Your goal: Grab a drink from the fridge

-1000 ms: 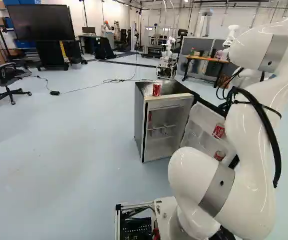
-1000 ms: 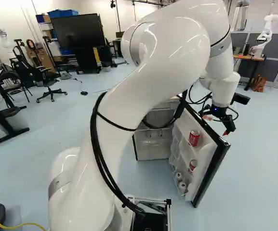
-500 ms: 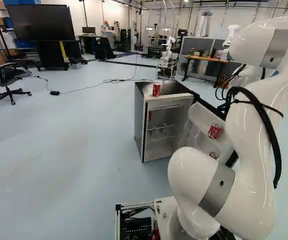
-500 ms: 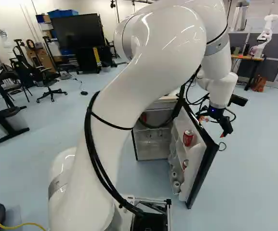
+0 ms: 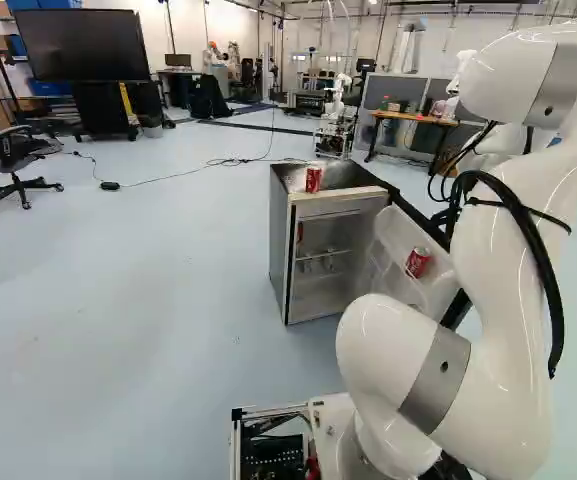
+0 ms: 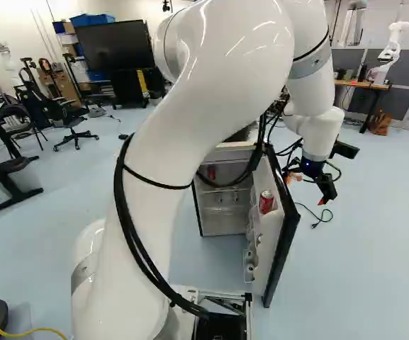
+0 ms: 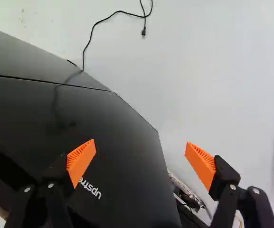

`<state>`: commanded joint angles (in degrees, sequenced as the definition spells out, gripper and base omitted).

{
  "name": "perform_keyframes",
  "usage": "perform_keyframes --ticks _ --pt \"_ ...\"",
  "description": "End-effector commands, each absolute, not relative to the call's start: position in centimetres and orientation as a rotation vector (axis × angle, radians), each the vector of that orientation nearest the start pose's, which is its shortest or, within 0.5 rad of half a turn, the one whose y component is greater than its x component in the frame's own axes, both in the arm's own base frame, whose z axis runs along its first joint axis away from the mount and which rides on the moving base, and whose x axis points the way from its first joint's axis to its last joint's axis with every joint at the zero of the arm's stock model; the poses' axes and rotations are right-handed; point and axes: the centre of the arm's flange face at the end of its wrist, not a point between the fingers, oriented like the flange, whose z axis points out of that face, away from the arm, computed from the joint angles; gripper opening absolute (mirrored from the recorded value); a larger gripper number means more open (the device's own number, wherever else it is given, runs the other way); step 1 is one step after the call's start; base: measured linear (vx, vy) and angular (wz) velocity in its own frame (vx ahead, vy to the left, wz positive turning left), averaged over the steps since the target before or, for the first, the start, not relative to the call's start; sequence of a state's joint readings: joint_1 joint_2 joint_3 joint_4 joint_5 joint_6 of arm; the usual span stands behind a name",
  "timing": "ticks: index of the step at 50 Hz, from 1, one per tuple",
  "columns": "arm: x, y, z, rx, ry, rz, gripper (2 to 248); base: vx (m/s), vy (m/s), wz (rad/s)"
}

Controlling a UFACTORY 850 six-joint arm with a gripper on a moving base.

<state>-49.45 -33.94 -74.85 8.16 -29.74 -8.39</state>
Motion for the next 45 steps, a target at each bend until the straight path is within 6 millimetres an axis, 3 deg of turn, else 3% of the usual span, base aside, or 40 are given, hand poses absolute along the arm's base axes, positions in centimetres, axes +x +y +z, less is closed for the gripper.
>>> perform_keyframes --ticks 45 --pt "38.5 -41.9 37.6 -2.873 1.234 -0.247 247 0.000 0.000 0.000"
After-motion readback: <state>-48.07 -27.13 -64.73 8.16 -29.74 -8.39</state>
